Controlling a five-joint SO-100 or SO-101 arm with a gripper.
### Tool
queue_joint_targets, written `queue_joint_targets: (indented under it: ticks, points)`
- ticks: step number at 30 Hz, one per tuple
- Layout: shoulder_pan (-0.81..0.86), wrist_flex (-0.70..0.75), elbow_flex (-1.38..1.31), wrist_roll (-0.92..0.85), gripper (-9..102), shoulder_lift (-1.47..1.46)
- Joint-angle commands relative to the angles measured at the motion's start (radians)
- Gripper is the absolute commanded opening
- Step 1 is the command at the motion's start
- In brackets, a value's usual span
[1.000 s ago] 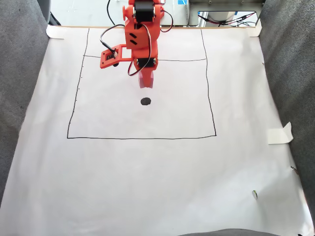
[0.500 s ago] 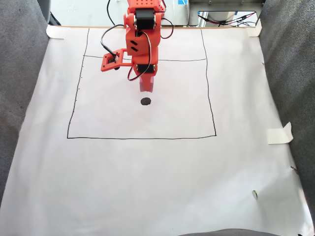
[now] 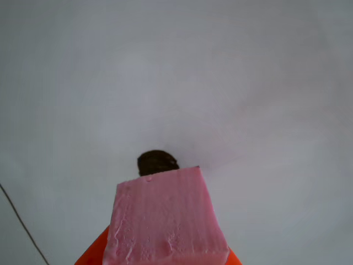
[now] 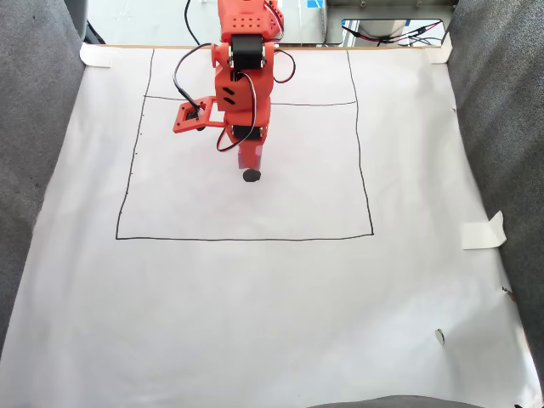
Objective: Grasp the colored block, Place it on the black dot, and then return the arm to the default position.
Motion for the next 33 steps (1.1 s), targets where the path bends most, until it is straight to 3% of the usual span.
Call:
queue_joint_targets:
  ticks: [1,33]
  points:
    - [0.006,0.006,-0.074,0.009,0,-0.003]
    - [0.02,0.028,-0.196,-0.031,0,-0.124]
